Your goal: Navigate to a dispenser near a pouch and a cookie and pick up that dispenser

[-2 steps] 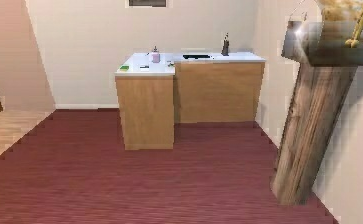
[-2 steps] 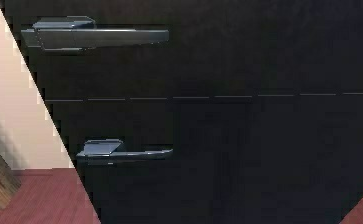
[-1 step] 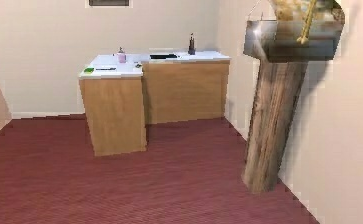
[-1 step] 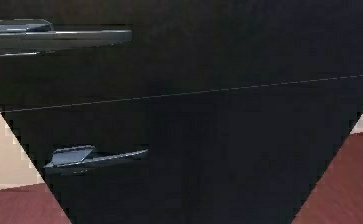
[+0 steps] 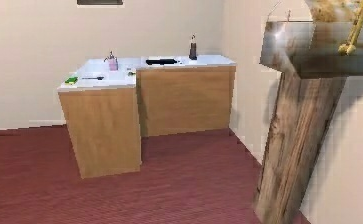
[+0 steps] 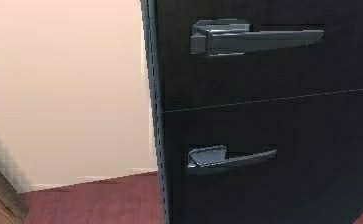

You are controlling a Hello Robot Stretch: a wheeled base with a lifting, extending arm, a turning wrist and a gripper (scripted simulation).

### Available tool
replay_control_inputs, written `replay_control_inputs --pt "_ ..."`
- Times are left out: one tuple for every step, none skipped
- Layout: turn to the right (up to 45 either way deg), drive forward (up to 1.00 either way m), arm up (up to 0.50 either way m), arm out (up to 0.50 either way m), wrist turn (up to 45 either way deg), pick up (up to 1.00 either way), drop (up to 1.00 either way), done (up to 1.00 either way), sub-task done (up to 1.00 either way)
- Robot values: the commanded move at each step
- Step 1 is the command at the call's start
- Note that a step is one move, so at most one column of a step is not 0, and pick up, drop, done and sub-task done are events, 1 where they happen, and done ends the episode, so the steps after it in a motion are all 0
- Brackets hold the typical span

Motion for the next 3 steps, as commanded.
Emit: replay_control_inputs --pt "-9.0 0.0 0.0 0.0 0.0 0.0 0.0 0.0 0.0" --pt "0.0 1.0 0.0 0.0 0.0 0.0 0.0 0.0 0.0" --pt "0.0 0.2 0.0 0.0 0.0 0.0 0.0 0.0 0.0"
